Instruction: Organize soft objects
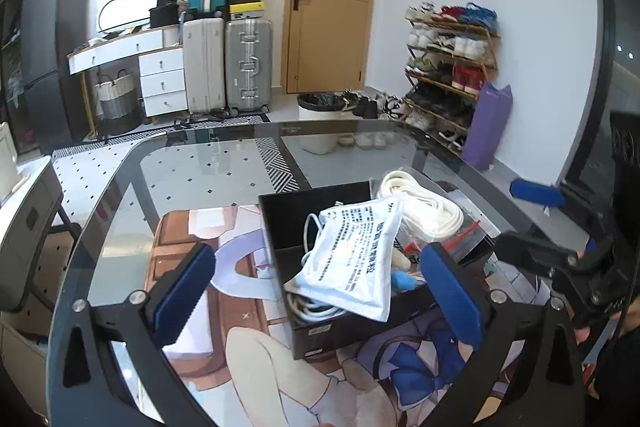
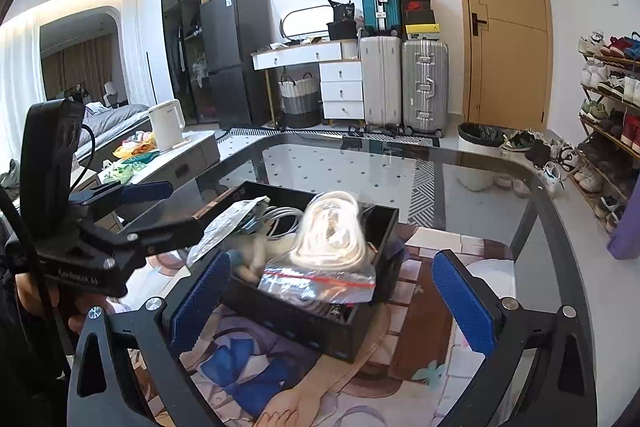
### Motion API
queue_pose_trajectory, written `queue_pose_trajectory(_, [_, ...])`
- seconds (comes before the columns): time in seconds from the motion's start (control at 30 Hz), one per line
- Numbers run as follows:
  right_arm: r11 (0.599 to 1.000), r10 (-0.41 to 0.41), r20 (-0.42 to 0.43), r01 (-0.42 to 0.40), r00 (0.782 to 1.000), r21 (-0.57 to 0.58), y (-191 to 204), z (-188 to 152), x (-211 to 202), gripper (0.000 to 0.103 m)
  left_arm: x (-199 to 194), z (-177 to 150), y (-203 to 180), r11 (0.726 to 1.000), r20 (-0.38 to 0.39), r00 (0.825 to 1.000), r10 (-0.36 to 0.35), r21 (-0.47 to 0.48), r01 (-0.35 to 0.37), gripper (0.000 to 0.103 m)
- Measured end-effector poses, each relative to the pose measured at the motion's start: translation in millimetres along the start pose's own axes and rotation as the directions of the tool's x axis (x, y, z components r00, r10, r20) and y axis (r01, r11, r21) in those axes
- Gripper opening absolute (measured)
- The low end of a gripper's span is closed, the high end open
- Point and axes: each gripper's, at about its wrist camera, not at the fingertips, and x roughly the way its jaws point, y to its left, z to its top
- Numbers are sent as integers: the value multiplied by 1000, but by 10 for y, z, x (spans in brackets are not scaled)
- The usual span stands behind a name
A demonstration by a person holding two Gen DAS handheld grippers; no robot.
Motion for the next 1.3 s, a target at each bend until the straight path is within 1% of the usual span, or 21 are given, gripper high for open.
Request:
queue_pose_trajectory(0.1, [1000,14,16,-13,1000,-15,78,-79,-51,102,-10,-48,53,1000,-5,1000,14,-19,-14,103])
queue_pose_trajectory(0.27, [999,28,49,-26,998,-36,187,-173,-102,102,-53,-164,92,999,8,1000,29,-29,-28,103])
queue_pose_trajectory(0.53, [998,44,82,-41,996,-38,251,-202,-114,102,-56,-336,50,999,30,999,40,-18,-40,103])
queue_pose_trajectory(0.63, [999,36,84,-32,996,-41,271,-236,-106,102,-29,-402,14,998,22,998,64,3,-64,103])
queue_pose_trajectory(0.7, [999,33,81,-30,996,-35,276,-252,-95,102,-53,-442,-9,996,37,996,85,11,-85,103])
queue_pose_trajectory(1.0, [998,18,89,-13,996,-55,290,-305,-84,102,-113,-470,30,997,70,994,80,-12,-79,103])
queue_pose_trajectory(1.2, [999,20,112,-16,993,-33,241,-339,-121,102,-108,-459,18,997,72,994,81,-9,-81,103])
queue_pose_trajectory(1.3, [1000,5,124,-2,992,-26,224,-326,-146,102,-119,-451,-5,996,81,993,84,-1,-84,103])
